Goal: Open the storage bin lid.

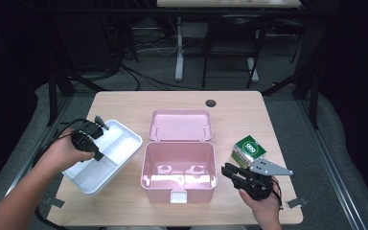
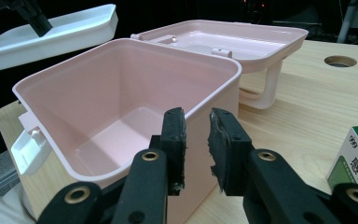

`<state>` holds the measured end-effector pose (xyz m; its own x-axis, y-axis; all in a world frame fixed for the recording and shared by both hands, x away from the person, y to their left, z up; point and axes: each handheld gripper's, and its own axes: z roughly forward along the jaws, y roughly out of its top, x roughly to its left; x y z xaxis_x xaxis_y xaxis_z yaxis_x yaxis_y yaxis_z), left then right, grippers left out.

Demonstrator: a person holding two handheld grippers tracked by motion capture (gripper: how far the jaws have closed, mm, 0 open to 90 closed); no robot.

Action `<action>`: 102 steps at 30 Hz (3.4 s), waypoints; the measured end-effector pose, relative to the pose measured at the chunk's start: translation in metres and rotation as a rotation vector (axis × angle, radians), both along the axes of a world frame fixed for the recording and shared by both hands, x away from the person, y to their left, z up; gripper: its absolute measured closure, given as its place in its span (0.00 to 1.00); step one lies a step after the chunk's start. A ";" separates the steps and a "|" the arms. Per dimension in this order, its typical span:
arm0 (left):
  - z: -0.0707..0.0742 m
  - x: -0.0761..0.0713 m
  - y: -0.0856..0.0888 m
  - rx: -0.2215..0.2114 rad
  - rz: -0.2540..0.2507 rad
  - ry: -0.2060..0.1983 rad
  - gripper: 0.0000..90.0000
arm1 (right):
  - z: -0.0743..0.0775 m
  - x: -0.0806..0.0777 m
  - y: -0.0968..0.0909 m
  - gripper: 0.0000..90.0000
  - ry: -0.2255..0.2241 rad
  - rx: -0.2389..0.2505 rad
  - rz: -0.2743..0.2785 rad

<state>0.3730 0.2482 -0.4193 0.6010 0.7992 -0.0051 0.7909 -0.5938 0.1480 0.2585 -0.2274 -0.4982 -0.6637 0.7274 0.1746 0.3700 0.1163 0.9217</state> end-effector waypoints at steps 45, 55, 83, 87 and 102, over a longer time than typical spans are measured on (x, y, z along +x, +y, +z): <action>-0.111 -0.006 0.006 -0.003 0.058 0.077 1.00 | -0.003 0.000 0.001 0.83 0.010 -0.006 -0.004; -0.109 -0.010 0.012 -0.031 0.068 0.066 0.94 | -0.003 0.000 0.001 0.83 0.011 -0.004 -0.005; -0.045 -0.041 -0.007 -0.409 -0.004 -0.397 0.69 | 0.001 0.008 0.008 0.61 -0.034 -0.036 0.010; -0.037 -0.043 -0.013 -0.410 -0.018 -0.435 0.59 | 0.003 0.011 0.013 0.58 -0.034 -0.056 0.015; -0.037 -0.045 -0.011 -0.424 0.038 -0.376 0.25 | 0.015 0.020 0.010 0.29 0.032 -0.109 -0.058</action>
